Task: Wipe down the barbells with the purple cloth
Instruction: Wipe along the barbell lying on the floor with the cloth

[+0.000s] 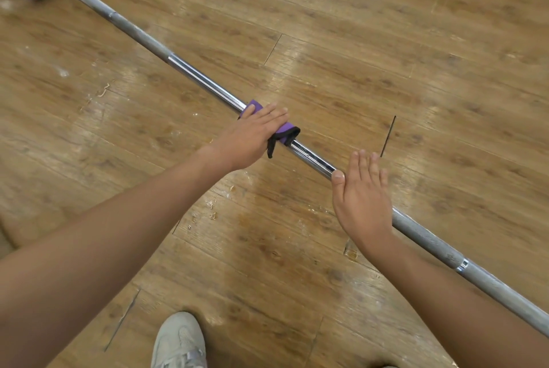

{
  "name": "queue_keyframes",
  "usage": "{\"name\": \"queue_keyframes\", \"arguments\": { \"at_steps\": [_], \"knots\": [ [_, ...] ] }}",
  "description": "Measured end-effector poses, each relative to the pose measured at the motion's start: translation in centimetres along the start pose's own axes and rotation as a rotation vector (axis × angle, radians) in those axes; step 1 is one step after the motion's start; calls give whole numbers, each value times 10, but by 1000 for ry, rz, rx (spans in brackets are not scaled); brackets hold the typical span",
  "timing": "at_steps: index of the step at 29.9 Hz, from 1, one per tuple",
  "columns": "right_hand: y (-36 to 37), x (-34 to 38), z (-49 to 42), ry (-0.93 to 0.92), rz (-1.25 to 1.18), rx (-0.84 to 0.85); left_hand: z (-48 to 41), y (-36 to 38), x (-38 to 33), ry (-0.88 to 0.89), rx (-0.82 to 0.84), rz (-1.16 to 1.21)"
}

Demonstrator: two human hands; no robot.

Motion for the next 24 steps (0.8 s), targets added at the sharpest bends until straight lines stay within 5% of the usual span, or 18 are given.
{"name": "queue_keyframes", "arguments": {
  "at_steps": [13,18,24],
  "knots": [
    [13,13,34,-57,-26,27,42,22,-33,16,10,6],
    [16,17,44,-108,-60,61,41,9,4,-133,10,22],
    [19,19,55,-156,-49,105,63,19,-14,-24,66,50]
  ]
}}
Point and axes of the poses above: each hand's wrist, its own z-axis away from the middle knuckle, its own y-axis out of the palm, x = y × z, the point moved 3 cm from there along -z, towards the middle knuckle, and after that the axes turned 5 degrees about x, right-handed, at the moved point
